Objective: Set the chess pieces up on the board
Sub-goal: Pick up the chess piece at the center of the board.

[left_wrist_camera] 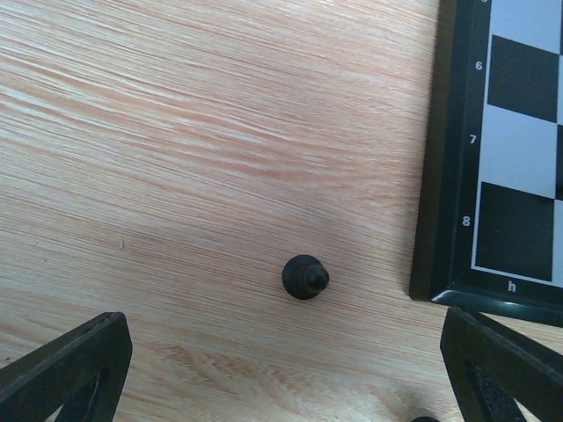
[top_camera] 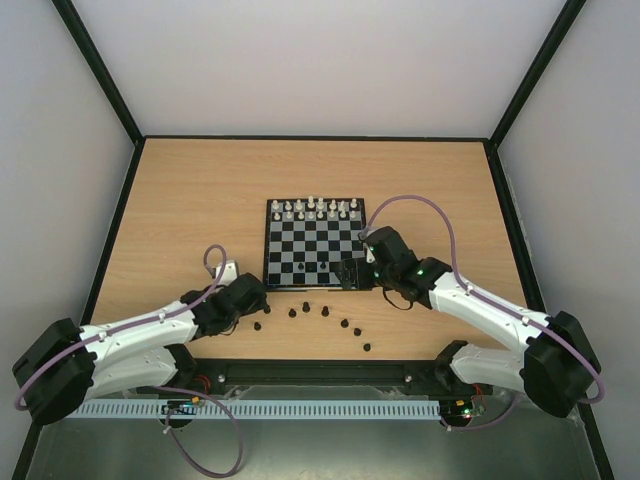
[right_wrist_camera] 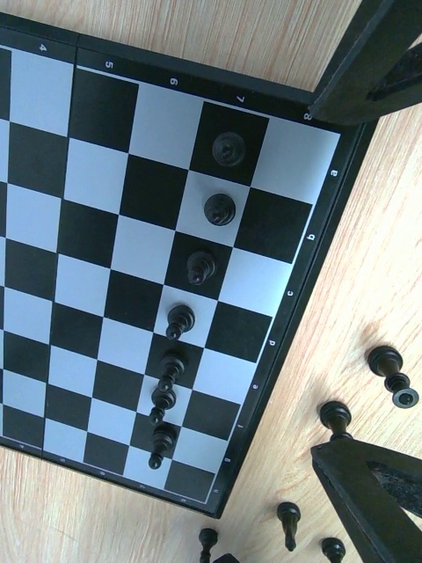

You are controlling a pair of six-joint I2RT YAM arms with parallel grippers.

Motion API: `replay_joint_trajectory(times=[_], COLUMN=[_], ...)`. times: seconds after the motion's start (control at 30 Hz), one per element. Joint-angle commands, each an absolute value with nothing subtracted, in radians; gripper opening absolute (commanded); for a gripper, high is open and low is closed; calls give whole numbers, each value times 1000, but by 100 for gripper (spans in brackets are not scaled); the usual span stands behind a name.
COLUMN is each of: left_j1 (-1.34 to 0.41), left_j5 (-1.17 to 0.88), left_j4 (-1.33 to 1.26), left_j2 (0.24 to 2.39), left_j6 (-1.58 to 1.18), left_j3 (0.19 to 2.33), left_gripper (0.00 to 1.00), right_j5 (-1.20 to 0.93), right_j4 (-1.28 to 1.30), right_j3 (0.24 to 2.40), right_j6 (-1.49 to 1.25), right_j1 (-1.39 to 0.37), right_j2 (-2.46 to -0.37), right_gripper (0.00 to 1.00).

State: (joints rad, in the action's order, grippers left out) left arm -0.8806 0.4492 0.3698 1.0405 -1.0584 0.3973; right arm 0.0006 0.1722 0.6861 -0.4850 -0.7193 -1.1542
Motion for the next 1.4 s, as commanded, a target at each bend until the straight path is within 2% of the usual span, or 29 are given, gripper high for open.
replay_joint_trajectory(times=[0.0, 0.3, 0.37, 0.57, 1.0, 1.23, 1.37], left_j1=[-886, -886, -885, -885, -885, -886, -886], left_j5=[487, 525, 526, 523, 537, 538, 544], left_j4=[394, 382, 371, 337, 311, 288, 296], left_j2=[1039, 1100, 1120, 1188, 1271, 1320, 1325], left_j6=[-1065, -1057, -1048, -1026, -1019, -997, -994], left_j3=[384, 420, 428, 459, 479, 517, 529], left_gripper=[99, 98, 90, 60, 27, 24, 28], right_j5=[10, -2, -2, -9, -34, -42, -43], right_j4=[165, 155, 154, 149, 139, 135, 134], right_j3=[677, 679, 678, 673, 668, 664, 663], right_j6=[-482, -480, -480, -481, -480, -480, -480], right_j1=[-714, -714, -714, -714, -715, -715, -716], right_j2=[-1164, -1187, -1184, -1183, -1178, -1180, -1181], right_gripper=[99, 99, 99, 100, 99, 99, 99])
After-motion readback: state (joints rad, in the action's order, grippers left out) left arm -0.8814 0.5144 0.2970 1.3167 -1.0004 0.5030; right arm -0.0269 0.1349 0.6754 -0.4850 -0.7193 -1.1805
